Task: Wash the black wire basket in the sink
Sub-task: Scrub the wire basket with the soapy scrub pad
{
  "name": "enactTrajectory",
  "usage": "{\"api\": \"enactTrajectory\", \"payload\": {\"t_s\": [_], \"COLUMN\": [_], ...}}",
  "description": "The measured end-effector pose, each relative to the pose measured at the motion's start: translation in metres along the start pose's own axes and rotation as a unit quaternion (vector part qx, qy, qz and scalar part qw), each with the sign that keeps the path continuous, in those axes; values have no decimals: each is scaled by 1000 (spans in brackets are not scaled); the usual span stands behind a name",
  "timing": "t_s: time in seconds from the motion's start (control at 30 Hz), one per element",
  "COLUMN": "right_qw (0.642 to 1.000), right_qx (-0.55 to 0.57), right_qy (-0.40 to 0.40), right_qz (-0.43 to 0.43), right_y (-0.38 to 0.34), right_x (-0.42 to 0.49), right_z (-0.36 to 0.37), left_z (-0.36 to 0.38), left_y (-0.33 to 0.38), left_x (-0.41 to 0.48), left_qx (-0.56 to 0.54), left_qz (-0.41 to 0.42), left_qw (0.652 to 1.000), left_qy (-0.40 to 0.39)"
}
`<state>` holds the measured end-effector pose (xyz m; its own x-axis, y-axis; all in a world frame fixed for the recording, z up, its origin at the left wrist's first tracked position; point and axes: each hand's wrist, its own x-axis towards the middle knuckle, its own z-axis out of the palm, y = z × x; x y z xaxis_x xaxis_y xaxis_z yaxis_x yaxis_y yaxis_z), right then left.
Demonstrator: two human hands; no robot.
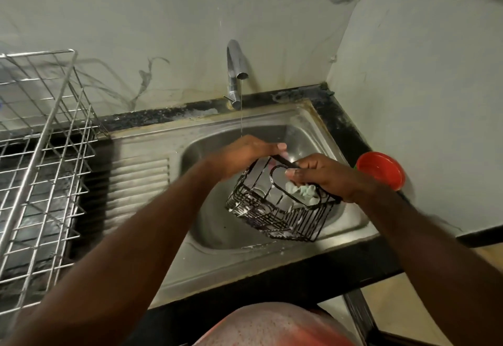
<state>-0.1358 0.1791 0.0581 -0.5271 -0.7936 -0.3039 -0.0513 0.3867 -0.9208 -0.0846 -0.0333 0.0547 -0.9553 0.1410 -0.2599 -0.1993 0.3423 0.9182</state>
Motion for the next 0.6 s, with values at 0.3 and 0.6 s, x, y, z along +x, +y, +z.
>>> {"api": "enactTrajectory", "payload": {"t_s": [0.3,0.6], "right_qw": [978,941], "right_qx": [-81,-103], "right_qy": [192,315], "right_qz": [-3,-69], "right_y": [2,-16], "right_x": [-3,-19], "right_z": [-40,-36], "left_z": [36,73], "left_y": [12,18], "left_x": [12,32], "left_qx": [-121,-226], "left_qz": [-16,-57], "left_qw": [986,946], "left_qy": [113,223]}}
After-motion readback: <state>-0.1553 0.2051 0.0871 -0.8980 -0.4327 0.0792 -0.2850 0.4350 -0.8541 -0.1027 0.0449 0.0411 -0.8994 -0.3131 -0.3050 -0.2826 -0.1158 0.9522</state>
